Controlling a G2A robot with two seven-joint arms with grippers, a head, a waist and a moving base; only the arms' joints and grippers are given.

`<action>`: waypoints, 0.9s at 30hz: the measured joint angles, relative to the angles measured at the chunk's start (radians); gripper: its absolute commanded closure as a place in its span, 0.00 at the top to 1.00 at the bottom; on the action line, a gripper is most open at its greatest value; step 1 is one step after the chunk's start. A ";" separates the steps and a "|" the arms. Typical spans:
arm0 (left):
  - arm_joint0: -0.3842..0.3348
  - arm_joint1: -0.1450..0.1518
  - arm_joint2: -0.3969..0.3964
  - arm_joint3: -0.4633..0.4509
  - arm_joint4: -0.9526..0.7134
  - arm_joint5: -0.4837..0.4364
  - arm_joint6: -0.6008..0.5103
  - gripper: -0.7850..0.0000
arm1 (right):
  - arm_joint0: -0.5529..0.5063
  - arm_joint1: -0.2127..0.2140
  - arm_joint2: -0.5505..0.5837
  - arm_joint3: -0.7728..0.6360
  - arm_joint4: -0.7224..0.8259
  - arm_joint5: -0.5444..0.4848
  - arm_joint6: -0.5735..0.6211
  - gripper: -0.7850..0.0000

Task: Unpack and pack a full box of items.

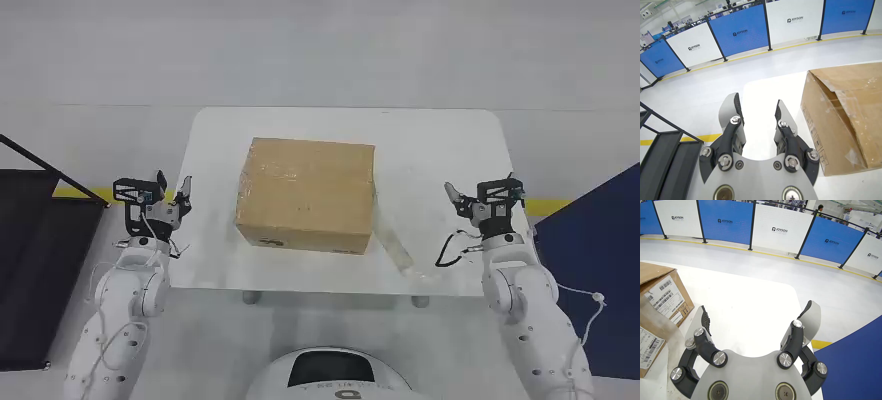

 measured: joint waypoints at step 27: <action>-0.051 0.018 -0.052 0.118 -0.042 -0.351 0.039 1.00 | 0.000 0.000 0.000 0.000 0.000 0.000 0.000 1.00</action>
